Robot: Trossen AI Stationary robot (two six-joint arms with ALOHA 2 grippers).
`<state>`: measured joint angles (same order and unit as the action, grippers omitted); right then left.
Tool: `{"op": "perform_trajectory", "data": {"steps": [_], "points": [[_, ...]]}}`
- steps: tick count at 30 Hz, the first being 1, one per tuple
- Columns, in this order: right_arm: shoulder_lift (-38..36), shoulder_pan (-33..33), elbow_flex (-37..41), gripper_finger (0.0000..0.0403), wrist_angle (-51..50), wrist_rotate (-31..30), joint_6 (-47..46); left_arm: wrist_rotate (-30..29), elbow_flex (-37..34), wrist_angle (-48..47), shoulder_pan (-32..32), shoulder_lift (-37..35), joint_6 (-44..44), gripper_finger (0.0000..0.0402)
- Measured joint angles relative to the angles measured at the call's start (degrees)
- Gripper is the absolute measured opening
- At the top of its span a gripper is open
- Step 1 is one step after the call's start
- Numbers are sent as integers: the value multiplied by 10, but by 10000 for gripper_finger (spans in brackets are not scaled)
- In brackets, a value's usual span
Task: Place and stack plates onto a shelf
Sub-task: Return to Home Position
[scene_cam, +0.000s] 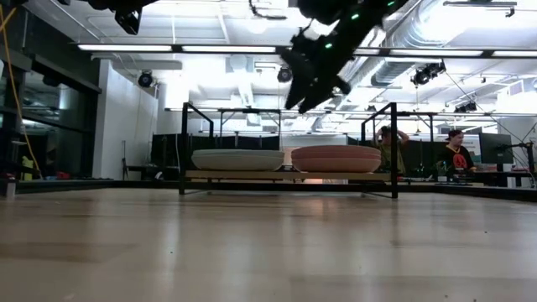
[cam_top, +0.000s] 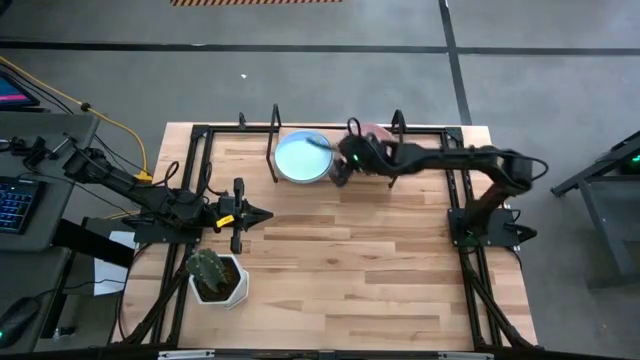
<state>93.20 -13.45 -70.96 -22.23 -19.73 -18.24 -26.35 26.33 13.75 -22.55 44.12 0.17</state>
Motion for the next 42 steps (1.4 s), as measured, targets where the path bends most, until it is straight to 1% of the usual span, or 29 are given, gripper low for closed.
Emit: {"op": "perform_trajectory", "data": {"steps": [2,5,7,10,13,15,17,18,19,21,24,26,29,31,33,36,38,40,42], "points": [[-32,29,44,193,17,-14,1,0,0,0,0,0,0,0],[-87,74,122,193,68,-25,-18,-1,0,-1,0,0,0,0],[-123,105,179,193,130,-26,-23,-6,0,-2,0,1,1,0],[-176,143,248,193,228,-26,-16,-30,0,-2,0,1,1,0],[-220,169,297,193,311,-27,5,-56,0,-3,0,1,1,0],[-242,179,318,193,345,-27,24,-63,0,-3,3,1,11,0],[-260,183,329,192,365,-27,39,-46,0,-3,16,1,41,0],[-265,185,331,192,367,-28,45,-29,0,-3,28,1,49,0],[-270,185,332,192,367,-27,52,-6,0,-3,43,1,54,0],[-272,185,332,192,370,-27,64,60,0,-8,85,-2,65,0],[-273,181,333,192,367,-27,68,155,0,-16,161,-2,66,0],[-273,180,333,192,364,-27,68,198,0,-22,208,-2,71,0],[-273,180,333,192,359,-27,70,241,-1,-25,251,-2,66,0],[-273,180,333,192,345,-27,69,254,-13,-18,257,-7,59,0],[-273,180,333,192,333,-27,68,250,-46,4,252,-11,50,0],[-273,180,333,192,311,-42,61,211,-115,52,238,-28,32,0],[-273,180,333,192,303,-44,54,202,-152,95,233,-45,18,0],[-273,180,333,192,299,-43,50,200,-174,99,230,-74,8,0],[-273,180,333,192,298,-43,48,200,-182,82,224,-104,1,0]]}}
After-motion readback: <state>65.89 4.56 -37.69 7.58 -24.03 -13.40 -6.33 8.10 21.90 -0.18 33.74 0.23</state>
